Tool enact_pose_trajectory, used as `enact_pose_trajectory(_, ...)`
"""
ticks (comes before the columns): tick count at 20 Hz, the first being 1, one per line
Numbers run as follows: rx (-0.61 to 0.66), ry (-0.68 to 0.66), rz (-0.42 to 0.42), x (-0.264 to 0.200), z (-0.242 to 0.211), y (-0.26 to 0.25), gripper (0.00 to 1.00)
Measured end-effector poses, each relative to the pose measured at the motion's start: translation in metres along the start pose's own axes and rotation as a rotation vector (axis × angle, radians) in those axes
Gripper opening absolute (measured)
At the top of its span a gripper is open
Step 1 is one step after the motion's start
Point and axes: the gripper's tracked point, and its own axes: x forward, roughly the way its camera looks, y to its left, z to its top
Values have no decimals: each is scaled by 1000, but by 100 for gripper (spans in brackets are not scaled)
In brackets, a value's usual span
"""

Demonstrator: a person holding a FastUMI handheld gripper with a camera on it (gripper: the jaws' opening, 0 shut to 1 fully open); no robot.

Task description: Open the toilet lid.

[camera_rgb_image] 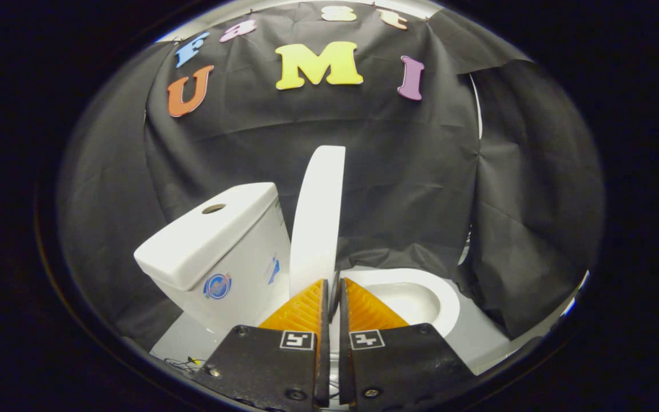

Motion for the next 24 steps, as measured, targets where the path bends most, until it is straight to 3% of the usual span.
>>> enact_pose_trajectory(18, -148, -7, 68, 1, -4, 75, 13)
enact_pose_trajectory(24, -290, -10, 10, 3, -7, 90, 14)
